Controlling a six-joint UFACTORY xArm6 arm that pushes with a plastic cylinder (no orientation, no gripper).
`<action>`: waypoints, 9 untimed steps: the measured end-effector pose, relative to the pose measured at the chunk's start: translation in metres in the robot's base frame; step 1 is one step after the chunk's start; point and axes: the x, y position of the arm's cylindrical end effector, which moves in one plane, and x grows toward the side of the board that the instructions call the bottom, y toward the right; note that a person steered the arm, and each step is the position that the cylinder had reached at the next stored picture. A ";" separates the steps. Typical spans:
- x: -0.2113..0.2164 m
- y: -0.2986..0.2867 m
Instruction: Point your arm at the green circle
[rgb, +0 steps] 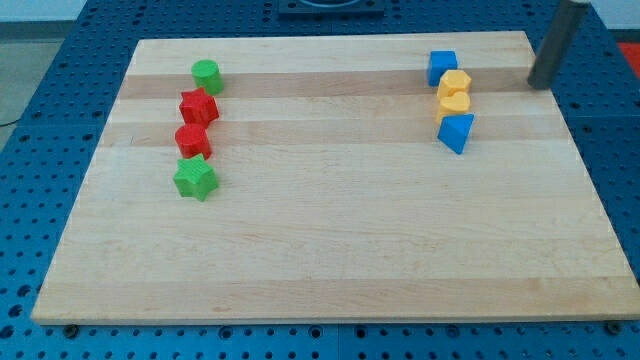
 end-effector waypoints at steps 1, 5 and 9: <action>0.064 0.000; 0.061 -0.186; -0.088 -0.276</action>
